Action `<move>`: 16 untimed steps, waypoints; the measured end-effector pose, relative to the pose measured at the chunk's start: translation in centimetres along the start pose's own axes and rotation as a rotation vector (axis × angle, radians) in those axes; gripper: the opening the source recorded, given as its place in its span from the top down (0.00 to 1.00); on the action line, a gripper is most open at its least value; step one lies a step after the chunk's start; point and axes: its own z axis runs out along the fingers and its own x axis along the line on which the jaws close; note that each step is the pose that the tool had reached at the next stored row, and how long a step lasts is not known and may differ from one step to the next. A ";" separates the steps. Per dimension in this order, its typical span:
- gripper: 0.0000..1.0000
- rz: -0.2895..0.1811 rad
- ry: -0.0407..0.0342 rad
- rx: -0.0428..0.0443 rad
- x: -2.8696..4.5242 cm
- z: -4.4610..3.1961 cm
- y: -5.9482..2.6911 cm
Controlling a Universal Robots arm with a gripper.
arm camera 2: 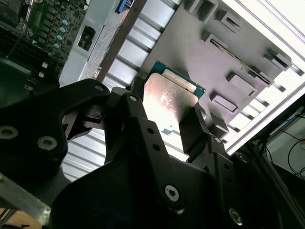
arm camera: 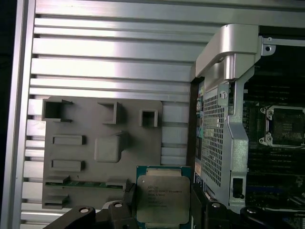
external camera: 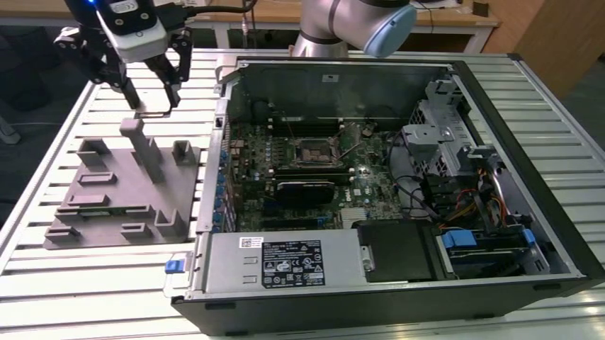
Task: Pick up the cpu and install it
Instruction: 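Pick up the cpu and move it towards the insertion slot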
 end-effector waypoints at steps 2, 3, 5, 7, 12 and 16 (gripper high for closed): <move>0.46 0.000 0.0000 0.0000 -0.09 0.00 0.00; 0.46 0.000 -0.0001 -0.0001 -0.12 0.00 0.00; 0.46 0.000 0.0000 0.0000 -0.18 0.00 -0.01; 0.46 0.000 0.0000 0.0000 -0.24 0.00 -0.01; 0.46 0.000 0.0000 0.0000 -0.45 0.00 -0.01; 0.46 0.000 0.0000 0.0000 -0.64 0.00 -0.02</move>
